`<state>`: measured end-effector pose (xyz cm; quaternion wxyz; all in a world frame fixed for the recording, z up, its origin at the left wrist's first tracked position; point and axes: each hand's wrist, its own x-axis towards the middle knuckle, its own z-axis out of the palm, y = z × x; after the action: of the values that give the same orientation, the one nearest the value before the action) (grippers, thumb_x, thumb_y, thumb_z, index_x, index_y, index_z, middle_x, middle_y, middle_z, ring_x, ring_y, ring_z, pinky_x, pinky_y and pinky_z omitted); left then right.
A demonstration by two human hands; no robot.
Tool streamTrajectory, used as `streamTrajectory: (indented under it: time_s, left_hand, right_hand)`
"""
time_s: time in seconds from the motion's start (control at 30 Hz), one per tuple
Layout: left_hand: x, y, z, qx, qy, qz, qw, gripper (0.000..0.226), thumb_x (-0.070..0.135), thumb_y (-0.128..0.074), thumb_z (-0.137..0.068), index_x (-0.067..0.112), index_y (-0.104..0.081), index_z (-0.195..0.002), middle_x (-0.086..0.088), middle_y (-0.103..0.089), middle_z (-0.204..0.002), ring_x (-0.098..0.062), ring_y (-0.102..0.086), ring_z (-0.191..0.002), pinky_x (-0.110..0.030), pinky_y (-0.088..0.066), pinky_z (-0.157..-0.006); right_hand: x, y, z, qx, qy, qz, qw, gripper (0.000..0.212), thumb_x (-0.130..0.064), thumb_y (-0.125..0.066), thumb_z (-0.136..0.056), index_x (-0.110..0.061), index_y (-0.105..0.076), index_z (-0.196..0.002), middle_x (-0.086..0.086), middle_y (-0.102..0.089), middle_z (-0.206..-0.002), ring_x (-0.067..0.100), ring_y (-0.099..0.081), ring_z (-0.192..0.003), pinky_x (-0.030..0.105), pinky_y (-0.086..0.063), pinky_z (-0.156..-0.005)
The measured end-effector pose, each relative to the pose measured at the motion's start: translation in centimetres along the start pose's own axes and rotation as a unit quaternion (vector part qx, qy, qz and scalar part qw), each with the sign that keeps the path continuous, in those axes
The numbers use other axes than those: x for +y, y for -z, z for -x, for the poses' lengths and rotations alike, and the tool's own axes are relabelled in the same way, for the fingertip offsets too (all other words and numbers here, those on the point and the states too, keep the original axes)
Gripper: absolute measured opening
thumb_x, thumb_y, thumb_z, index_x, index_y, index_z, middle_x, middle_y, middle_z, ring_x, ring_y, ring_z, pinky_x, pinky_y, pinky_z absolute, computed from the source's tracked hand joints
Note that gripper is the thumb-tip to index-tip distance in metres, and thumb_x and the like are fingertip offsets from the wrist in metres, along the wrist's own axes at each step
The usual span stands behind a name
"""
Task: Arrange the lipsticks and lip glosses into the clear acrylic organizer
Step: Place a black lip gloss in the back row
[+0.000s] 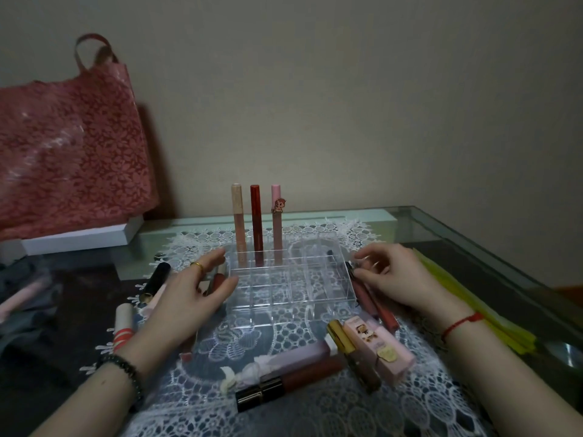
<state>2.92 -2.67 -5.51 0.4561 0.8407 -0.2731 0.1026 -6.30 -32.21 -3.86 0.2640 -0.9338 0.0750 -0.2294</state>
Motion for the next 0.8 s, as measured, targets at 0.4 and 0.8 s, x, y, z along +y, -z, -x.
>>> streamTrajectory:
  time_s: [0.4, 0.8]
  left_hand:
    - [-0.2, -0.6, 0.2, -0.001, 0.002, -0.015, 1.0, 0.045, 0.033, -0.06, -0.082, 0.035, -0.047, -0.125, 0.015, -0.056, -0.115, 0.004, -0.052, -0.1, -0.028, -0.045, -0.09]
    - [-0.6, -1.2, -0.1, 0.031, 0.004, -0.015, 0.999, 0.042, 0.032, -0.058, -0.083, 0.035, -0.049, -0.124, 0.008, -0.065, -0.109, 0.007, -0.055, -0.095, -0.017, -0.043, -0.082]
  right_hand:
    - [-0.5, -2.2, -2.9, -0.004, -0.044, 0.072, 0.996, 0.026, -0.034, -0.058, -0.083, -0.012, -0.071, -0.082, 0.006, -0.07, -0.078, 0.02, -0.063, -0.076, 0.028, -0.048, -0.066]
    - [-2.2, -1.7, -7.3, -0.17, -0.142, 0.146, 0.964, 0.037, -0.027, -0.065, -0.08, -0.01, -0.048, -0.051, 0.014, -0.053, -0.068, 0.024, -0.05, -0.067, 0.026, -0.036, -0.059]
